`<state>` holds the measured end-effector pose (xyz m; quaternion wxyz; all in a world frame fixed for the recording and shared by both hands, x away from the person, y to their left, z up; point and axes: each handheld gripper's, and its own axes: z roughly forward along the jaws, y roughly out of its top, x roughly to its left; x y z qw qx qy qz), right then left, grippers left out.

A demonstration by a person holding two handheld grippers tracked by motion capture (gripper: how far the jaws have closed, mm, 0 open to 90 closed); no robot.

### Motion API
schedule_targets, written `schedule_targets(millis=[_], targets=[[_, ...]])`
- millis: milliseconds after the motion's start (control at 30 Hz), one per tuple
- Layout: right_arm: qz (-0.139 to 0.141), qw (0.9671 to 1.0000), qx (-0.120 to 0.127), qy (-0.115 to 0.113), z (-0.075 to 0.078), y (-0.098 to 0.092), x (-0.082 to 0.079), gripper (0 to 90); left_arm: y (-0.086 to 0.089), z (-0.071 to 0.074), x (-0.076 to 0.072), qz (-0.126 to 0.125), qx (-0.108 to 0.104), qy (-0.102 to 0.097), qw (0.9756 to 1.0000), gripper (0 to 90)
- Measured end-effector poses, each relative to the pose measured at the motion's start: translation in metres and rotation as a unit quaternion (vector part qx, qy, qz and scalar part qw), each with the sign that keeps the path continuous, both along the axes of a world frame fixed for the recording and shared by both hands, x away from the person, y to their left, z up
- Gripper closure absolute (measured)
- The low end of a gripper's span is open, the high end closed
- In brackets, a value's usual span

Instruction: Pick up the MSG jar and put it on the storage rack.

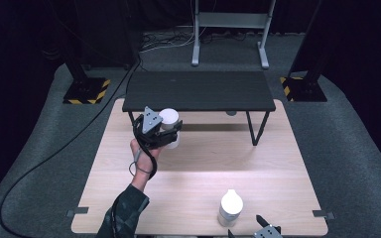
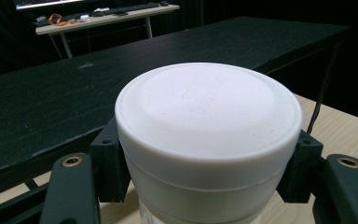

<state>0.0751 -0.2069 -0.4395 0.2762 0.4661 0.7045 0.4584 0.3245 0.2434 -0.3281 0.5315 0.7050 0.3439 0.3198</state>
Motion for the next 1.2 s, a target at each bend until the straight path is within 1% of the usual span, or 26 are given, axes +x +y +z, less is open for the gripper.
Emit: schedule_targets(millis=[333,367,433,500,533,733,1033,1200], targets=[[0.000,1.0000,0.002,0.001,0.000,0.000,0.000,0.0,-0.005,0.008,0.008,0.001,0.004,0.002,1.0000,34.3],[-0.001,1.0000,0.001,0.001,0.000,0.000,0.000,0.0,-0.005,0.008,0.009,0.001,0.002,0.001,1.0000,34.3],[-0.001,1.0000,0.002,0.001,-0.001,-0.001,0.000,0.0,-0.006,0.010,0.009,0.000,0.005,0.001,1.0000,34.3],[-0.001,1.0000,0.002,0.001,-0.001,-0.001,0.000,0.0,-0.007,0.011,0.010,0.001,0.002,0.001,1.0000,34.3],[-0.002,1.0000,0.002,0.001,-0.001,-0.001,0.000,0.0,-0.007,0.013,0.010,0.000,0.006,0.000,1.0000,34.3],[-0.002,1.0000,0.003,0.000,-0.001,-0.002,0.000,0.0,-0.007,0.017,0.012,-0.001,-0.003,-0.001,1.0000,34.3],[-0.002,1.0000,0.004,-0.001,0.000,-0.002,0.000,0.0,-0.007,0.025,0.013,-0.004,-0.005,-0.003,1.0000,34.3],[-0.004,1.0000,0.005,-0.002,0.000,-0.003,-0.001,0.0,-0.007,0.030,0.013,-0.009,-0.011,-0.004,0.9999,34.3]])
